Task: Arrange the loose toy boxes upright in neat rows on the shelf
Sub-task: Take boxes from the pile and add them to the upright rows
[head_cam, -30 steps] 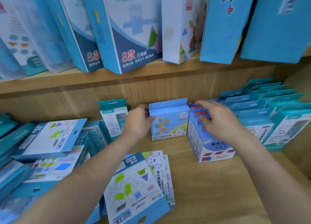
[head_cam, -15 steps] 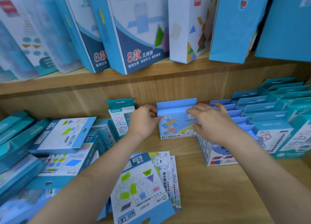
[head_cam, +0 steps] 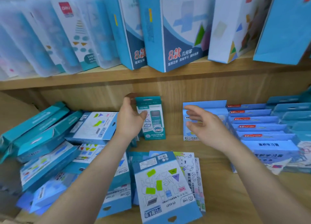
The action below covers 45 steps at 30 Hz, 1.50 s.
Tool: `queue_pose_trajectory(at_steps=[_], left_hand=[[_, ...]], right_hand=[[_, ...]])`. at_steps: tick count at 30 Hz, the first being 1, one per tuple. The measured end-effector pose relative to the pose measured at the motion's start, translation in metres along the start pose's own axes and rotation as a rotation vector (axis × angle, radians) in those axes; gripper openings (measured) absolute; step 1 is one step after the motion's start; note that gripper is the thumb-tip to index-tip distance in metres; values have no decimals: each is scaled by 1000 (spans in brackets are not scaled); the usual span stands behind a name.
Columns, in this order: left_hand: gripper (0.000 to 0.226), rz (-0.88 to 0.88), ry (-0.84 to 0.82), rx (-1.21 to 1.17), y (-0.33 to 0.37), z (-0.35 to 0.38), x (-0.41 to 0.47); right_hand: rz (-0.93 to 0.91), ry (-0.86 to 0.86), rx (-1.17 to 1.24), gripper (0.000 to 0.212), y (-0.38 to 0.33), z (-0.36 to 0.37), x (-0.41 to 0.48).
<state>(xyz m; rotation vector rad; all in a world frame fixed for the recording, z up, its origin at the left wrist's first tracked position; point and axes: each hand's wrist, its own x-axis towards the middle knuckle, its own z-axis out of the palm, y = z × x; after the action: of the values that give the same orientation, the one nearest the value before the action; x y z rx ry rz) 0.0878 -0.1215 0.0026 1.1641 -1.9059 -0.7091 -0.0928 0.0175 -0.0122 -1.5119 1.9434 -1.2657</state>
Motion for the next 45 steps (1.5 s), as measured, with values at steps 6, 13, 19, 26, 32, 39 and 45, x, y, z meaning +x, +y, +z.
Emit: queue_pose_trajectory(at_steps=[6, 13, 19, 26, 32, 39, 45], left_hand=[[47, -23, -7, 19, -5, 1, 10], [18, -114, -175, -208, -5, -3, 4], [14, -43, -88, -277, 4, -18, -15], [21, 148, -52, -452, 45, -44, -58], [20, 308, -236, -582, 99, -51, -88], [15, 222, -514, -634, 132, -13, -111], [35, 320, -768, -601, 158, 28, -156]], right_hand=[[80, -59, 84, 53, -3, 24, 13], [109, -112, 315, 38, -26, 52, 25], [192, 96, 624, 22, -42, 53, 16], [-70, 267, 610, 17, -86, 16, -31], [-72, 466, 487, 20, -109, -26, -83], [87, 581, 364, 27, -84, -69, -124], [195, 624, 349, 27, -46, -119, -160]])
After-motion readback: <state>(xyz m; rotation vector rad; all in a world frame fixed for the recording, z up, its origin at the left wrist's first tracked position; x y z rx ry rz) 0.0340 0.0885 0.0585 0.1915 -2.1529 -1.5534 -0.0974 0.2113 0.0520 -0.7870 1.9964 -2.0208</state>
